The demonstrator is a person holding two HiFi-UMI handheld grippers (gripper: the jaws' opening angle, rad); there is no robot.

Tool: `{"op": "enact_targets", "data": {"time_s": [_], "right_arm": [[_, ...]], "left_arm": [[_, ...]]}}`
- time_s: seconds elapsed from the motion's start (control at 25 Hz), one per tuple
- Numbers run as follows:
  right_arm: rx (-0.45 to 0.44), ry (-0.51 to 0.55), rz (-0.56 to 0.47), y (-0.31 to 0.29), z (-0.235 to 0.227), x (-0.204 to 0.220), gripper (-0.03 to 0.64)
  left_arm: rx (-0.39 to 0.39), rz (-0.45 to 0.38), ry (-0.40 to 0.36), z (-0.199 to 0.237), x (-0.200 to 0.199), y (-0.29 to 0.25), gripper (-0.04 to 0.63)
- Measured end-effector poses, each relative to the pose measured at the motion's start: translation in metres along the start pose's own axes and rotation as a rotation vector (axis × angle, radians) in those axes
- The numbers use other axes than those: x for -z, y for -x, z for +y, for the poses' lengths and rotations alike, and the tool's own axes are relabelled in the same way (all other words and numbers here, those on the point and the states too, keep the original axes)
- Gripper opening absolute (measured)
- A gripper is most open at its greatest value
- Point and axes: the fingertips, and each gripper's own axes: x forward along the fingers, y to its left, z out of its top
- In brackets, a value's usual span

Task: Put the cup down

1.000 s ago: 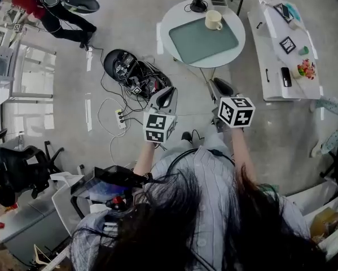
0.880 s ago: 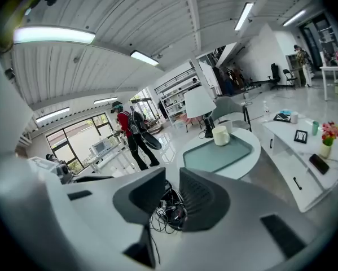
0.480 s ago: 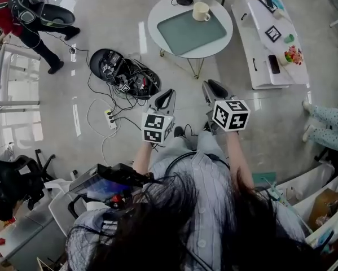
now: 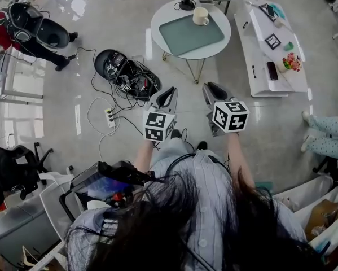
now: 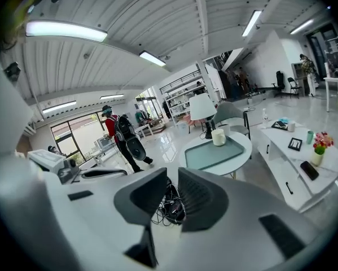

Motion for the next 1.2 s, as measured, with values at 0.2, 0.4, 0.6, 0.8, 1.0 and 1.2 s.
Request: {"op": "enact_targets", "data": {"time_s": [0.2, 0.4, 0.6, 0.8, 1.0, 1.2], "right_arm": [[-0.026, 0.015, 0.002, 0.034, -0.002, 0.012, 0.078], [-0.049, 0.016, 0.001, 0.068, -0.001, 0.028, 0.075], [-0.065, 0.026, 0.002, 0.093, -0.003, 0.041, 0.072], [-0.076, 0.033, 0.001, 0.11, -0.003, 0.052, 0.066], [-0.087, 0.028, 0.004, 0.118, -0.005, 0.059, 0.058], [-0.095, 0.04, -0.001, 0.127, -0.008, 0.061, 0.058]], "left_arm": [[-0.021, -0.005, 0.005, -0.038, 0.006, 0.015, 0.023], [-0.037, 0.004, 0.006, -0.076, 0.019, 0.034, 0.023], [-0.049, 0.012, 0.0, -0.106, 0.03, 0.047, 0.023], [-0.069, -0.001, -0.012, -0.122, 0.032, 0.058, 0.023], [-0.081, 0.003, -0.015, -0.134, 0.038, 0.063, 0.023], [-0.089, -0.001, -0.021, -0.143, 0.04, 0.065, 0.023]]}}
